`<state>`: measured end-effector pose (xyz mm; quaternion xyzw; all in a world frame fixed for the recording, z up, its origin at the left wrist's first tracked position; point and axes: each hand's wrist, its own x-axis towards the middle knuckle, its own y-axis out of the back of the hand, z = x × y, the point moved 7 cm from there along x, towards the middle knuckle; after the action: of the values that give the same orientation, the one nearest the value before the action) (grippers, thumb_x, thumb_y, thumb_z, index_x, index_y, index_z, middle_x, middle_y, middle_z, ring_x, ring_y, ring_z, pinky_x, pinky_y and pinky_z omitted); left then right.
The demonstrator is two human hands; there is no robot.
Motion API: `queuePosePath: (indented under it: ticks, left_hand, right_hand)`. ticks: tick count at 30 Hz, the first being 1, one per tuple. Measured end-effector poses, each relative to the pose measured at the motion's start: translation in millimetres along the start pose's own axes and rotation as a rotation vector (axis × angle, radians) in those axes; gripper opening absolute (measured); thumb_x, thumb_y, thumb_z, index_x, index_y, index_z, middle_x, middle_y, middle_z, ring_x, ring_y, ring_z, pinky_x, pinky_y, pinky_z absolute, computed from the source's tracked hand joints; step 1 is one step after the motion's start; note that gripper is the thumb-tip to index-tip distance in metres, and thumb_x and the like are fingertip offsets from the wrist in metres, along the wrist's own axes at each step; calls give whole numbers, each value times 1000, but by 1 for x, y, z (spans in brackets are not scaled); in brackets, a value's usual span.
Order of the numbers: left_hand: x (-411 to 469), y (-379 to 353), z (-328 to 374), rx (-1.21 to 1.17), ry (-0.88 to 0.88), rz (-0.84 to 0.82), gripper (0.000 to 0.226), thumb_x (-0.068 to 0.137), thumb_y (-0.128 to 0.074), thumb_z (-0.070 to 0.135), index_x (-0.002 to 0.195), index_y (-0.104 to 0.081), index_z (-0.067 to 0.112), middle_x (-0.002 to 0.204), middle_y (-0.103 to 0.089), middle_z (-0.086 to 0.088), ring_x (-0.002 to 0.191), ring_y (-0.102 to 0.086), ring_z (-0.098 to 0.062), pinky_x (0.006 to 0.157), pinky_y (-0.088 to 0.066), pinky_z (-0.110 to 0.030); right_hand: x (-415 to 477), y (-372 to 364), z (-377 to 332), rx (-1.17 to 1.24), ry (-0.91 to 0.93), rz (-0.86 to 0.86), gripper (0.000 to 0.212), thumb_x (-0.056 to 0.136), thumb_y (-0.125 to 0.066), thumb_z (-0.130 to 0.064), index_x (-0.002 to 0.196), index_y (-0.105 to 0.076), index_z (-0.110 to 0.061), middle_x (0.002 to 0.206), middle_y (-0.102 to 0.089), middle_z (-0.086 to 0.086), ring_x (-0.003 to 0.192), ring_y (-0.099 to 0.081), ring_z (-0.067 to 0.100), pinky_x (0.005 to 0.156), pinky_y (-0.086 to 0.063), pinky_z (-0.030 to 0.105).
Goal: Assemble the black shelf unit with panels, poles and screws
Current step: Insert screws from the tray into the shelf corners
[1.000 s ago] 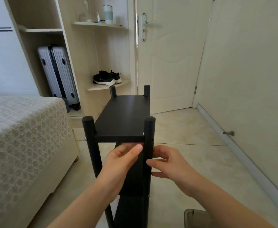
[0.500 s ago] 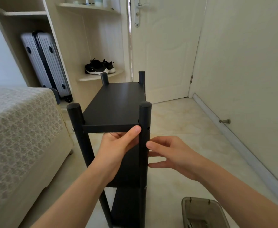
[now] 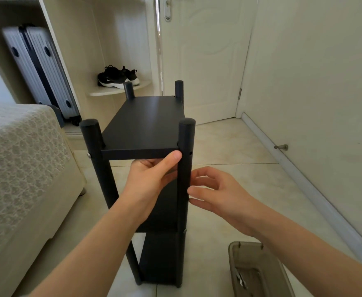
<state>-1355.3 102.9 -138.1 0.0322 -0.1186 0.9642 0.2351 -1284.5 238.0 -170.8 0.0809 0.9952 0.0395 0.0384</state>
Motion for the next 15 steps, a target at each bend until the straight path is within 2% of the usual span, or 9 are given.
queuePosePath:
  ticks: [4, 9, 12, 15]
  left_hand:
    - [1, -5, -3, -56, 46, 5, 54, 72, -72, 30, 116, -66, 0, 107, -75, -13, 103, -73, -24, 91, -57, -39]
    - [0, -6, 0, -80, 54, -5, 52, 69, -74, 31, 113, -68, 4, 109, -74, -12, 105, -72, -25, 95, -54, -42]
    - [0, -6, 0, -90, 52, -14, 45, 69, -74, 31, 108, -69, 9, 109, -74, -11, 106, -71, -25, 94, -55, -41]
    - [-1, -10, 0, -118, 45, -29, 34, 70, -74, 29, 100, -71, 14, 105, -76, -7, 104, -72, -23, 86, -58, -34]
  right_hand:
    - [-2, 27, 22, -40, -94, -71, 22, 92, -67, -15, 113, -67, -16, 105, -75, 1, 102, -70, 14, 87, -58, 30]
    - [-13, 83, 103, -196, -407, 31, 20, 89, -70, -8, 109, -68, -9, 100, -75, 9, 95, -72, 20, 90, -57, 38]
    - [-25, 98, 160, -241, -573, 53, 14, 91, -64, -3, 105, -66, -3, 90, -74, 10, 82, -70, 21, 75, -56, 32]
    - [-40, 98, 214, -370, -689, 35, 6, 91, -62, 0, 86, -64, -3, 66, -60, 8, 59, -56, 17, 54, -45, 22]
